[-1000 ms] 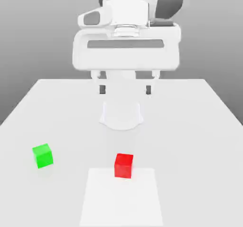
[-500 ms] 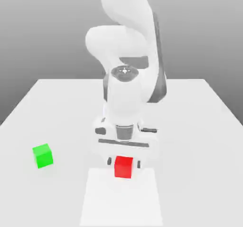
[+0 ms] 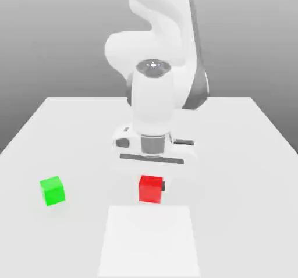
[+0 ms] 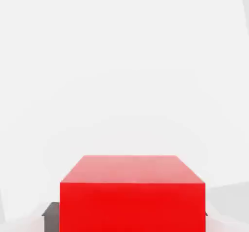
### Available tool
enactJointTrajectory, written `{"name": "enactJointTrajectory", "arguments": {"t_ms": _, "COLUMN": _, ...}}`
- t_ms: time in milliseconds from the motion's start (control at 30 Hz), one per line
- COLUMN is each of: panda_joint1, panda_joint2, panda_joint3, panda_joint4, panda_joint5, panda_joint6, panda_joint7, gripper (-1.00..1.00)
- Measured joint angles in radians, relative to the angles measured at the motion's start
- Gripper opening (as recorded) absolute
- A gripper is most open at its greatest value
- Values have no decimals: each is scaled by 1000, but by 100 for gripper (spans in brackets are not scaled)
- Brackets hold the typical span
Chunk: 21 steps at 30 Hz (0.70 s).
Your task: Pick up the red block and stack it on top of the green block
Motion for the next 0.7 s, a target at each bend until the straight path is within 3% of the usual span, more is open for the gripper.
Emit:
{"name": "enactJointTrajectory", "arguments": {"t_ms": 367, "panda_joint1": -398, "panda_joint2": -31, "panda_joint3": -335, "panda_joint4": 113, "panda_joint5": -126, "panda_joint6": -138, "panda_joint7": -135, "gripper": -100}}
{"name": "enactJointTrajectory", "arguments": {"t_ms": 567, "panda_joint1": -389, "panda_joint2": 169, "panda_joint3": -337, "panda_joint4": 126, "panda_joint5": 50, "panda_joint6": 40, "panda_joint7": -271, "gripper": -100}}
{"name": "enactJointTrajectory", "arguments": {"t_ms": 600, "panda_joint1": -395, "panda_joint2": 200, "panda_joint3": -320, "panda_joint4": 127, "panda_joint5": 90, "panda_joint6": 67, "panda_joint7": -299, "gripper": 100}}
{"name": "enactJointTrajectory", "arguments": {"t_ms": 700, "panda_joint1": -395, "panda_joint2": 200, "panda_joint3": -320, "panda_joint4": 127, "panda_joint5": 90, "panda_joint6": 67, "panda_joint7": -299, "gripper": 100}}
